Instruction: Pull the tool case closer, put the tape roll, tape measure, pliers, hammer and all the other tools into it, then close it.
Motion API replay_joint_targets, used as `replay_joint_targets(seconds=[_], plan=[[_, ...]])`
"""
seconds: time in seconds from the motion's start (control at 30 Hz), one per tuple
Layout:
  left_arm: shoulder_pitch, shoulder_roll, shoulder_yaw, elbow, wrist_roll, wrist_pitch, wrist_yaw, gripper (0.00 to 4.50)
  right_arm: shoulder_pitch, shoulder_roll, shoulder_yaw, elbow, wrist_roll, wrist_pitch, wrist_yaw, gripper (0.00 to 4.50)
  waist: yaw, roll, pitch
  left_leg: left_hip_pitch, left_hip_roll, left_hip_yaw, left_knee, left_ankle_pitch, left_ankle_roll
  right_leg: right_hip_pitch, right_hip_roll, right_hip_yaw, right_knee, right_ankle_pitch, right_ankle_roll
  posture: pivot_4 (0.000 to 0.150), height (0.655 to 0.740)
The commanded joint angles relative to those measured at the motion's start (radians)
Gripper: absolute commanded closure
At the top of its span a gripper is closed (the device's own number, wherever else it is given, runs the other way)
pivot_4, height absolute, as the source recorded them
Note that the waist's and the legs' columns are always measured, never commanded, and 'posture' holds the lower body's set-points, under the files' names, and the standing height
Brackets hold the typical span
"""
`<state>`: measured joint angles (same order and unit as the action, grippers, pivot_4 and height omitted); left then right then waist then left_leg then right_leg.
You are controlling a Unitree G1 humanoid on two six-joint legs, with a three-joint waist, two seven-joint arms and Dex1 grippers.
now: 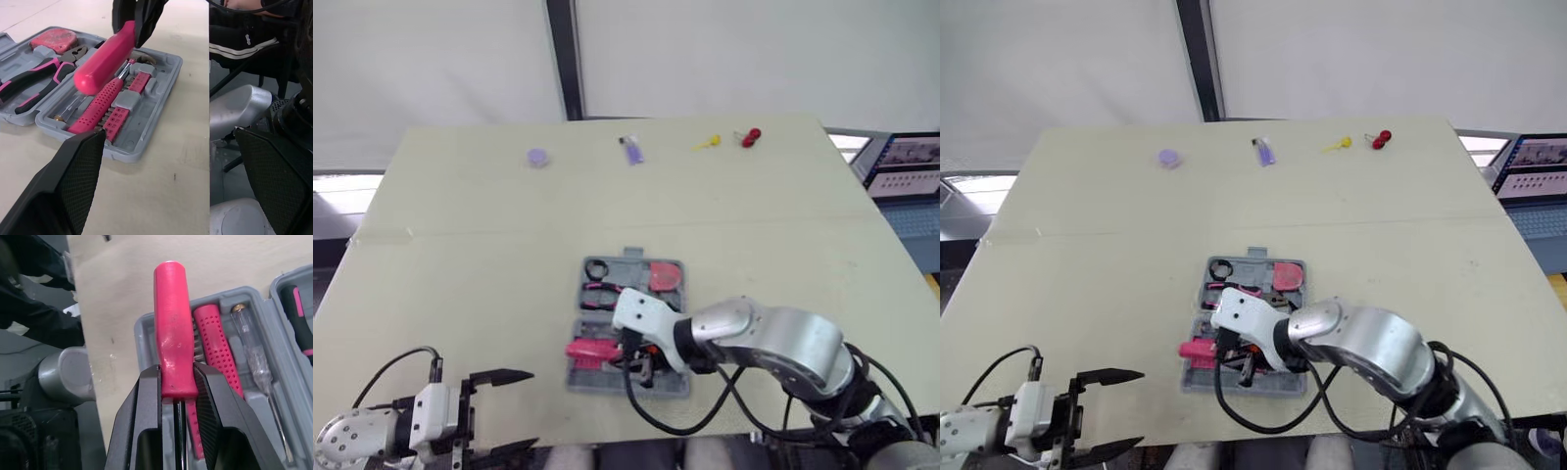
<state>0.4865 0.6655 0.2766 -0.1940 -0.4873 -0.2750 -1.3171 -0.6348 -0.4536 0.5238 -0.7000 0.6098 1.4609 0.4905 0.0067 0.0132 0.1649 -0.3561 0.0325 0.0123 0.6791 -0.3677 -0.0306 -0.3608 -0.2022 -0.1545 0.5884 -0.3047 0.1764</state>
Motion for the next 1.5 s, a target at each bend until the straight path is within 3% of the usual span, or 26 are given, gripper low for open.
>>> replay_joint_targets(seconds=[0.03, 0.43, 1.5], plan=[[0.022, 0.001, 0.029, 0.006, -0.003, -0.037, 0.005, 0.00, 0.009, 0.025, 0.064, -0.008, -0.015, 0.011, -0.035, 4.09, -0.005, 0.000, 0.000, 0.000, 0.000, 0.000, 0.000, 0.000, 0.000, 0.000, 0.000, 0.000, 0.000, 0.000, 0.000, 0.150, 0.7400], [0.033, 0.011, 0.045, -0.001, -0.005, -0.014, 0.059, 0.00, -0.028, 0.004, 0.186, 0.036, -0.075, -0.031, -0.033, 4.09, -0.013, 0.000, 0.000, 0.000, 0.000, 0.001, -0.002, 0.000, 0.000, -0.002, 0.000, 0.000, 0.000, 0.000, 0.000, 0.150, 0.7400], [0.022, 0.007, 0.036, -0.011, 0.006, -0.015, 0.112, 0.00, 0.017, 0.039, 0.262, 0.081, -0.135, -0.080, -0.032, 4.09, -0.012, 0.000, 0.000, 0.000, 0.000, 0.001, -0.003, 0.000, 0.000, -0.002, 0.000, 0.000, 0.000, 0.000, 0.000, 0.150, 0.7400]])
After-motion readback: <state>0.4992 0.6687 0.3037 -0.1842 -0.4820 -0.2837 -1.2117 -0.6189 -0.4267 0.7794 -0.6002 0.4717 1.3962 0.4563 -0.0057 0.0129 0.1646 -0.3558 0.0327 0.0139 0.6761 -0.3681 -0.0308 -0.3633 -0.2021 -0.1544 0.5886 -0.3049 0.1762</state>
